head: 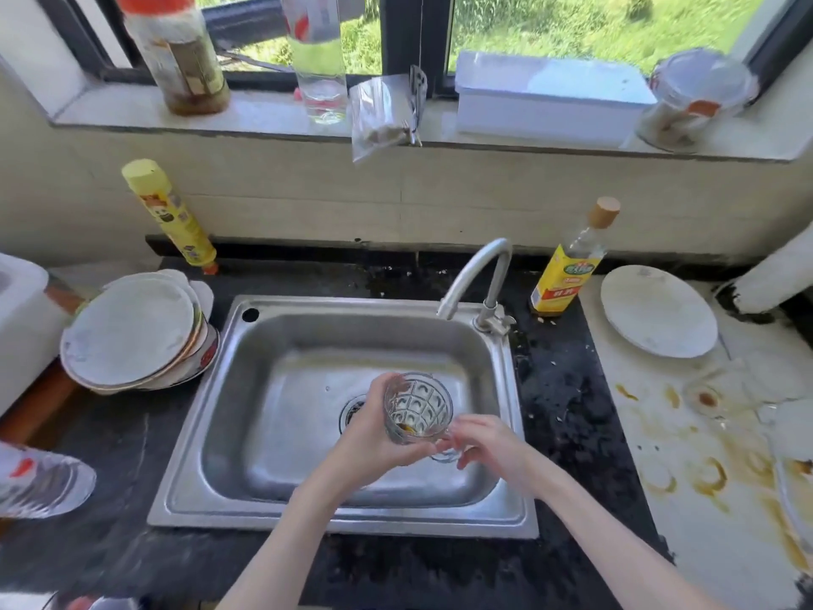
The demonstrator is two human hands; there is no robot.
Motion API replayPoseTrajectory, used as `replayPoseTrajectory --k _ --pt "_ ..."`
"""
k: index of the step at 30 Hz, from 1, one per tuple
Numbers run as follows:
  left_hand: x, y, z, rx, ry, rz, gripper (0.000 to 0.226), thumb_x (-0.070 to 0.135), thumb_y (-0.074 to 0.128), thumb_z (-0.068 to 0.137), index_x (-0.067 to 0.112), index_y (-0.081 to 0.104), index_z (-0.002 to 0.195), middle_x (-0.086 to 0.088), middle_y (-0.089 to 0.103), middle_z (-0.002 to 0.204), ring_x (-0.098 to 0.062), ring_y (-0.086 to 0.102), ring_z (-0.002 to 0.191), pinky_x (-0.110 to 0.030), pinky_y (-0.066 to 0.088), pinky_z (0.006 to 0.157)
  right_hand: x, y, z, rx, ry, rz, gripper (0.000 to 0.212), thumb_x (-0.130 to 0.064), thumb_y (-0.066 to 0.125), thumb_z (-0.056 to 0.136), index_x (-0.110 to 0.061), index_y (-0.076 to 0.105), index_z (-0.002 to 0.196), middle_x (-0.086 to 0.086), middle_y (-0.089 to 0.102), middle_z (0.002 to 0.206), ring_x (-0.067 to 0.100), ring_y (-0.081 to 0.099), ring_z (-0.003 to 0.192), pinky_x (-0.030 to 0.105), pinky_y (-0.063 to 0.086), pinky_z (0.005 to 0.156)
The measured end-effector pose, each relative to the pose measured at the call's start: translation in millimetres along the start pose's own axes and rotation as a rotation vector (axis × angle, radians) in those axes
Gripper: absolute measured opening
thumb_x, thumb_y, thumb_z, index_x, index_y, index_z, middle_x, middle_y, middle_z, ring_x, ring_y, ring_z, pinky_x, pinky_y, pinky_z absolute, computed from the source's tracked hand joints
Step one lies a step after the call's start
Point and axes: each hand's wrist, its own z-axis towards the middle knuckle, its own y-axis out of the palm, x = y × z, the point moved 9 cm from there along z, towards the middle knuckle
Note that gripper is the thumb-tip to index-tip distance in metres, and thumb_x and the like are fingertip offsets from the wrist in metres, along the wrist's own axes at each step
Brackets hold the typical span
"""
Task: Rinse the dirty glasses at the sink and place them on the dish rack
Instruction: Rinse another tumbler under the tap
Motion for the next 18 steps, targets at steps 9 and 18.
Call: replayPoseTrajectory --k 9,18 --pt "-9.5 4.6 44.7 0.156 -0.033 -0.059 0.074 0.026 0.085 0.057 0.047 0.038 0.110 0.013 0.056 0.113 -0.006 0.056 0.105 -0.024 0.055 0.074 -46.4 -102.0 43.0 0.446 -0.153 -0.460 0.032 -0.025 0.043 0.099 -0.015 0.052 0.128 0.004 0.053 0.132 0.015 0.049 0.119 0.026 0.038 0.096" --pt "-16.9 2.4 78.9 0.171 -0.083 -0.046 0.065 0.010 0.083 0.060 0.037 0.041 0.101 0.015 0.056 0.105 -0.001 0.057 0.093 -0.008 0.045 0.061 -33.6 -144.7 98.2 0.615 -0.209 -0.836 0.040 -0.018 0.036 0.098 -0.009 0.043 0.137 0.008 0.046 0.139 0.028 0.041 0.130 0.034 0.032 0.104"
